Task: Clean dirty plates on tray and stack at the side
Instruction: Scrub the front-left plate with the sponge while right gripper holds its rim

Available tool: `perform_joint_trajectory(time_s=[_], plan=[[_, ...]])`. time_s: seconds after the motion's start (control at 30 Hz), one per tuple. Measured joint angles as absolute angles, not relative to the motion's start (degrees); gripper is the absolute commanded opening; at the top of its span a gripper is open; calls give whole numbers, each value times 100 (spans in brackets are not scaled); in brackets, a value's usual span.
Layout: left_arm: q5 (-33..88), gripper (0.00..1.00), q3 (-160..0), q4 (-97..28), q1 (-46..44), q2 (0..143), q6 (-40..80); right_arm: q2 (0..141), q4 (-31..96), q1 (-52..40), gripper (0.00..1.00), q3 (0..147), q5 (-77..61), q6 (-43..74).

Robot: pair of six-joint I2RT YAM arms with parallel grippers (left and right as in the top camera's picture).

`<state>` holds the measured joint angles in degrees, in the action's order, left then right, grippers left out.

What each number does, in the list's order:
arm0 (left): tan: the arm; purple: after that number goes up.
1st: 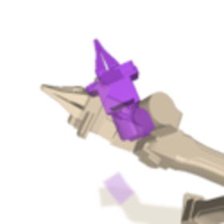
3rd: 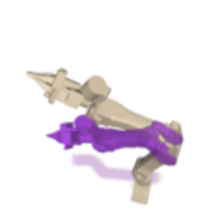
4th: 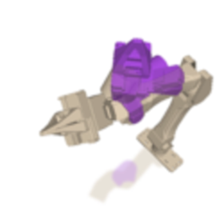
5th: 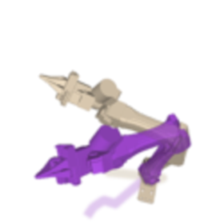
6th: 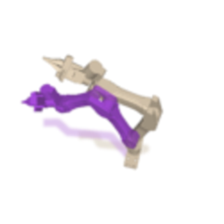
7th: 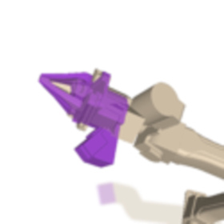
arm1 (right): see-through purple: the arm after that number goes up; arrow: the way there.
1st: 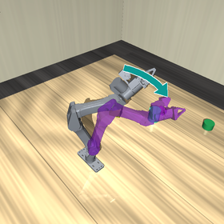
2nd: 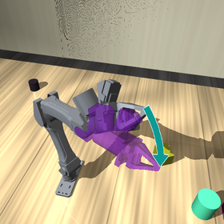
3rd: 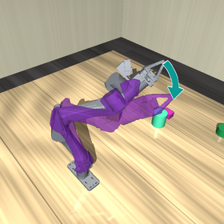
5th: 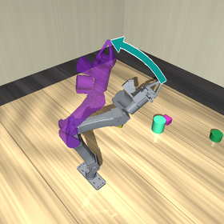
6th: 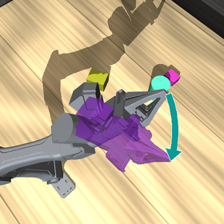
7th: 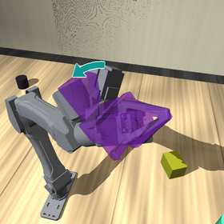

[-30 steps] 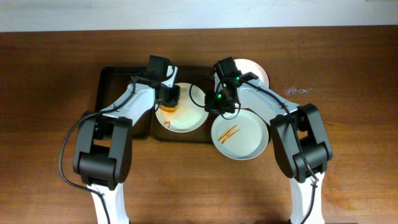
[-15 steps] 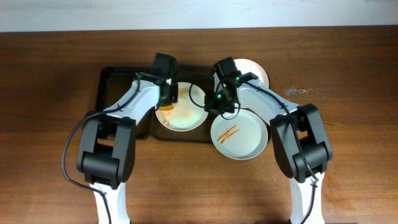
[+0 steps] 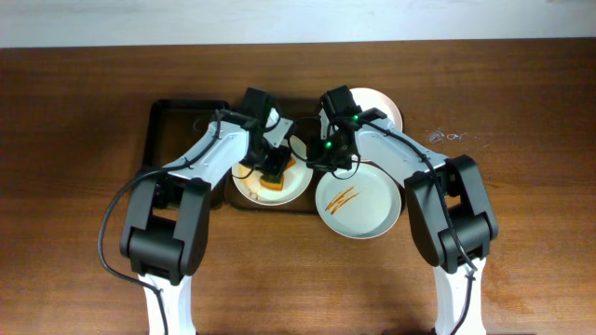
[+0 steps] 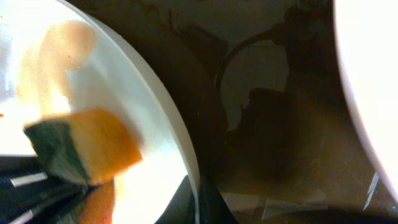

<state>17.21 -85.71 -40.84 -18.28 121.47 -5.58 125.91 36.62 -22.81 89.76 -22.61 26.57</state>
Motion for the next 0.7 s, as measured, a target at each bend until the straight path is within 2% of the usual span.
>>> perform_joint_trajectory(time_s=[0.1,0.17,0.23,0.33,0.4,0.5,0.57,0.6,0.7], plan=[[1730,0,-8547,-3280,-1520,12151,-311,12591,3660,-2281,4,8973,-2263,2650],[921,0,-8545,-3210,-1369,12151,362,12591,3660,-2281,4,8973,-2261,2650],[364,0,-8558,-3618,-1354,12151,733,12591,3649,-2281,4,8976,-2263,2652],[143,0,-8667,-4812,-1402,12127,908,12591,3645,-2281,4,8973,-2287,2630],[746,0,-8680,-5011,-1387,12127,414,12591,3645,-2281,4,8973,-2290,2611],[2370,0,-8593,-4720,-1402,12151,-725,12591,3640,-2281,4,8973,-2307,2626],[2561,0,-8573,-4320,-1413,12151,-812,12591,3638,-2281,4,8973,-2307,2637],[2224,0,-8560,-3863,-1422,12162,-541,12593,3638,-2281,4,8973,-2307,2637],[845,0,-8560,-3664,-1428,12162,517,12593,3636,-2281,4,8973,-2309,2637]])
